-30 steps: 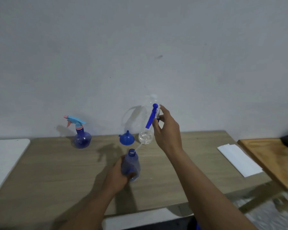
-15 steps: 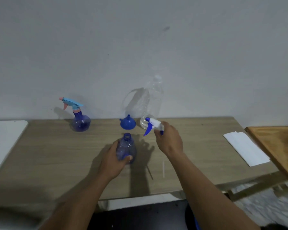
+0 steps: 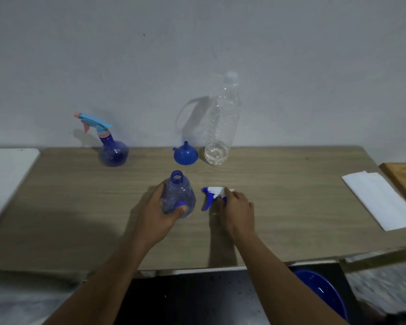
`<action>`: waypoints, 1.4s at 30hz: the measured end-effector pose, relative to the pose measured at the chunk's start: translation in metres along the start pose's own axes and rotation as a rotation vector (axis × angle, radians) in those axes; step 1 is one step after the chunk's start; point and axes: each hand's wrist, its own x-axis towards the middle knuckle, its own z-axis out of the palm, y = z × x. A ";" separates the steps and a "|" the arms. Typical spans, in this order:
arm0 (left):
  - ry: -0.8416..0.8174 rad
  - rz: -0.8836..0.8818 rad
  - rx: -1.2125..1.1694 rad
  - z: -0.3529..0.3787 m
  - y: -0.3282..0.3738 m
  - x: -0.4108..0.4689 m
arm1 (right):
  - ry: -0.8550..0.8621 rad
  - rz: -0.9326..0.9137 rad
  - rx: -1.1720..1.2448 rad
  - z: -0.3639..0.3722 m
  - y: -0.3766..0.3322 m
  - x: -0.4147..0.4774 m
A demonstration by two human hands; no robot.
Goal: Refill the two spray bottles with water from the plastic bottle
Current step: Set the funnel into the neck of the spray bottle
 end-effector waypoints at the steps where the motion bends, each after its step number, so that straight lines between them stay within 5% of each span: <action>1: 0.002 -0.005 0.006 -0.001 0.000 0.001 | -0.007 -0.010 0.004 0.002 0.002 0.000; 7: 0.018 -0.035 0.041 -0.006 -0.005 0.001 | -0.054 -0.046 0.033 0.005 0.004 -0.006; 13: 0.097 -0.060 0.043 -0.004 -0.005 -0.008 | 0.098 -0.085 0.085 -0.020 -0.016 -0.005; 22: 0.145 -0.040 -0.030 -0.005 -0.012 -0.002 | -0.066 -0.286 0.262 -0.025 -0.095 0.082; 42: 0.112 -0.049 -0.139 -0.004 -0.032 0.006 | -0.257 -0.404 -0.241 -0.005 -0.131 0.150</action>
